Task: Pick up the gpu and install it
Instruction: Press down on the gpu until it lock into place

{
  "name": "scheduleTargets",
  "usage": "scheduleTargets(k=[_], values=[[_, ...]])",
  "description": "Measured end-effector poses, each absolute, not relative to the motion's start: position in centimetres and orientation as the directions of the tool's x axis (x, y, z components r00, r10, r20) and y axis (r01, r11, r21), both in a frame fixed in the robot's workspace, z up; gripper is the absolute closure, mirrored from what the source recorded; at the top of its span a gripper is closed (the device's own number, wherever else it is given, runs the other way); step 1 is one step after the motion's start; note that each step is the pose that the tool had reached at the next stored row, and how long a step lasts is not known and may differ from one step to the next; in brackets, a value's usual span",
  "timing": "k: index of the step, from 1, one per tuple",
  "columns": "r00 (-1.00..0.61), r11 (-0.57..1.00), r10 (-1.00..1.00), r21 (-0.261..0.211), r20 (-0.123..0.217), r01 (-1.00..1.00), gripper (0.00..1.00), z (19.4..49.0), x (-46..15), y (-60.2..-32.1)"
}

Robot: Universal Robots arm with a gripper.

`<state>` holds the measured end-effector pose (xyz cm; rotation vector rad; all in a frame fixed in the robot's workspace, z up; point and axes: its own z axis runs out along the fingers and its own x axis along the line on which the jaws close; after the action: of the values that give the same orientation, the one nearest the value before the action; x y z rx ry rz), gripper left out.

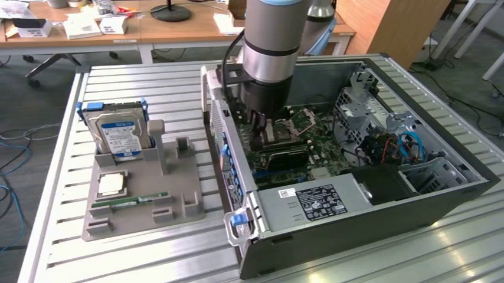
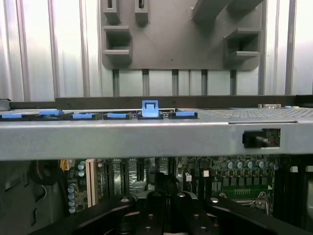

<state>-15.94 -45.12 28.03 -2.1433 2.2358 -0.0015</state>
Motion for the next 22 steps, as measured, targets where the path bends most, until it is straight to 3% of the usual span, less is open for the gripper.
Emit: scheduleTargets(k=[22], values=[[-0.042, 0.043, -0.998, -0.022, -0.038, -0.999, 0.89, 28.0, -10.5, -45.1]])
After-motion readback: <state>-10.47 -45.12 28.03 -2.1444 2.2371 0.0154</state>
